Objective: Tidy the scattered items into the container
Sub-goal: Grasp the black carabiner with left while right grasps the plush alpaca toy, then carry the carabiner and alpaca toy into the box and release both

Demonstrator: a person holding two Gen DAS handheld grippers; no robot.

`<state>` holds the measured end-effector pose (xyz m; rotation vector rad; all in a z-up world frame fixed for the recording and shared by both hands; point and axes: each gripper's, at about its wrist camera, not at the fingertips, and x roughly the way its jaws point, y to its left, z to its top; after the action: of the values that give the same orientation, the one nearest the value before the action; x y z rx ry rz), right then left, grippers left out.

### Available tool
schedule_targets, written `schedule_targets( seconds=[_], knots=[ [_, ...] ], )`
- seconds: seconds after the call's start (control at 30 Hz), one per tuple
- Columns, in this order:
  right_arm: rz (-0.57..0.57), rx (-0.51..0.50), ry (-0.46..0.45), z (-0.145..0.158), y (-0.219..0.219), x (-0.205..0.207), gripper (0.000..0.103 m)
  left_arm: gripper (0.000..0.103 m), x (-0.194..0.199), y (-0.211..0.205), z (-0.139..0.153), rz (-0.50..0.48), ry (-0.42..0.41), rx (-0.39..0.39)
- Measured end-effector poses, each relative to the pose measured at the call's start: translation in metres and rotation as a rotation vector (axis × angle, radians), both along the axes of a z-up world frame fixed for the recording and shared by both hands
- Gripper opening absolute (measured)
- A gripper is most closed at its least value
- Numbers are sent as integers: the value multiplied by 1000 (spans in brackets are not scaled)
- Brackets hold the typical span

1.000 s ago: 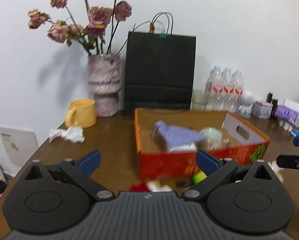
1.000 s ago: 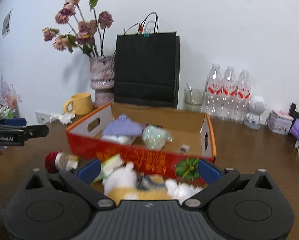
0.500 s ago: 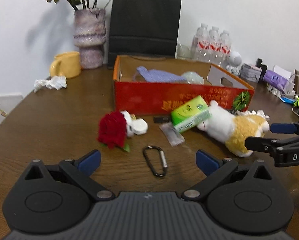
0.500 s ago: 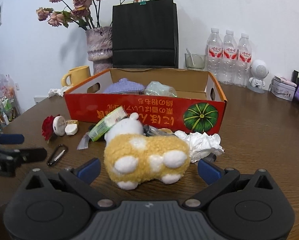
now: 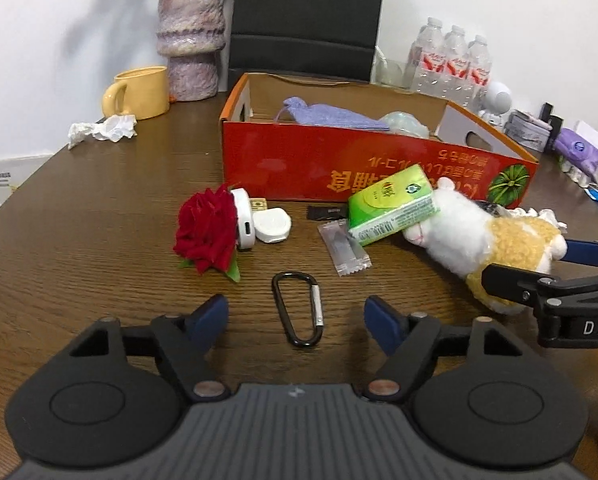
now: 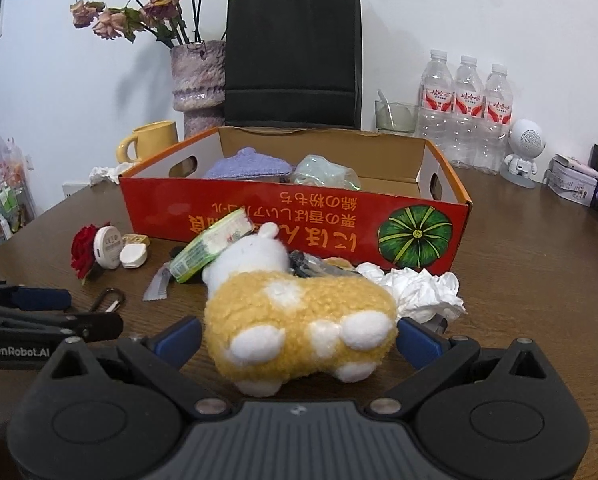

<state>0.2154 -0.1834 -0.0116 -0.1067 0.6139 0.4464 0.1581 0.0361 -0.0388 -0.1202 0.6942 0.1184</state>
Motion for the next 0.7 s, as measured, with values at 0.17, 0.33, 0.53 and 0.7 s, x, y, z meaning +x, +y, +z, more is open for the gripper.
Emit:
schedule_targets(
  seconds=[0.17, 0.33, 0.53, 0.7],
  knots=[
    [-5, 10, 10, -2, -1, 2, 103, 56, 1, -2, 1, 17, -5, 11],
    [-11, 1, 1, -2, 0, 1, 103, 24, -1, -5, 1, 17, -14, 34],
    [-7, 2, 15, -3, 0, 2, 96, 24, -3, -10, 0, -7, -23, 67],
    [5, 40, 17, -2, -7, -1, 92, 24, -5, -12, -1, -14, -29, 75]
  ],
)
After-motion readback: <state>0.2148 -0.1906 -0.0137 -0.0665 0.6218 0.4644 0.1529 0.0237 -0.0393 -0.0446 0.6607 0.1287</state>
